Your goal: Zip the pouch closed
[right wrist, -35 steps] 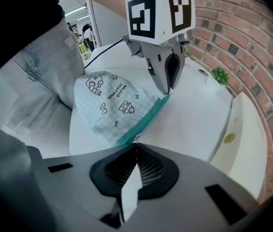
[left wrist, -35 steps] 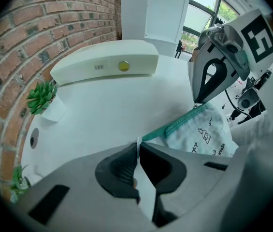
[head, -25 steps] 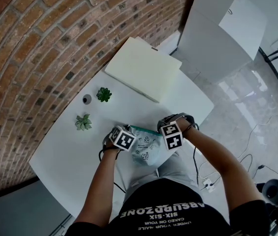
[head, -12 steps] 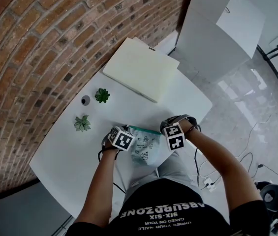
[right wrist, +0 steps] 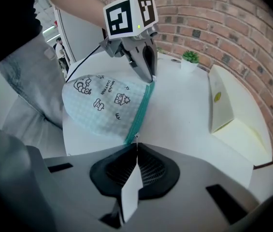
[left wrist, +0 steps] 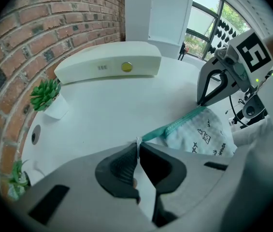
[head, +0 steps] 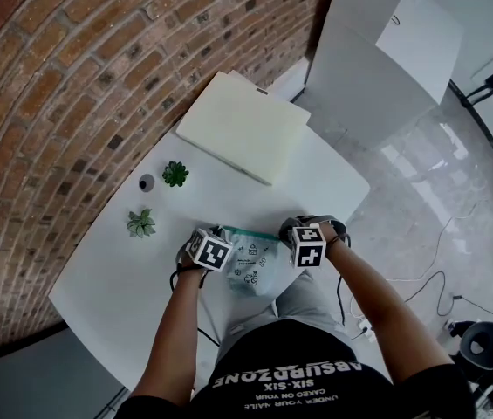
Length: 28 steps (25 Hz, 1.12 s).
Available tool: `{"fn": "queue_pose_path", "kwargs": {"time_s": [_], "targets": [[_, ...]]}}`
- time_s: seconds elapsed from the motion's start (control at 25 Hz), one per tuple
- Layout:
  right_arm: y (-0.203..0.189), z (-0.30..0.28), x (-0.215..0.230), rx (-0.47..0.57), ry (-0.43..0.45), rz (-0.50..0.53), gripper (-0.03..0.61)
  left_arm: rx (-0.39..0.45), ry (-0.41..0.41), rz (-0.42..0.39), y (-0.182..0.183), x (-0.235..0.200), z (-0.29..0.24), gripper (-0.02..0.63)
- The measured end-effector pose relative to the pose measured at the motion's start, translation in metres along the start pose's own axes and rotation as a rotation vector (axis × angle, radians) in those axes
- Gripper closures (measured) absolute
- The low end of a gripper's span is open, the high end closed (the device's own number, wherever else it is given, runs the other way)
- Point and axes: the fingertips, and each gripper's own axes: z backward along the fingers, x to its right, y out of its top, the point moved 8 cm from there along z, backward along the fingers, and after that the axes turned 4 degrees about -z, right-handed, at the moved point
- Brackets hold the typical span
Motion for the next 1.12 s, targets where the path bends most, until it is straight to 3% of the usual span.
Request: {"fn": "queue_pose_path", "kwargs": {"time_s": [0.36, 0.6, 0.72, 0.84, 0.96, 1.12], "targets": [[-0.005, 0.002, -0.002, 0.048, -0.046, -0.053, 0.578, 0.028, 0.025, 0.001, 0.002, 0.002, 0.002, 0.592], [0.0, 0.002, -0.001, -0.004, -0.048, -0.083, 0.577, 0.119, -0.053, 0.122, -0.005, -0.003, 0.005, 0.587], [-0.001, 0.003, 0.001, -0.002, -0.073, -0.127, 0.556, 0.151, -0.103, 0.179, -0.009, -0.002, 0.006, 0.515], [-0.001, 0.004, 0.002, -0.014, -0.1, -0.131, 0.511, 0.172, -0.087, 0.252, -0.014, -0.006, 0.01, 0.454], [-0.001, 0.008, 0.001, -0.009, -0.122, -0.14, 0.509, 0.199, -0.069, 0.308, -0.018, -0.011, 0.017, 0.442], [0.002, 0.022, 0.003, 0.093, -0.185, -0.283, 0.503, 0.251, -0.06, 0.319, -0.021, -0.009, 0.03, 0.434]]}}
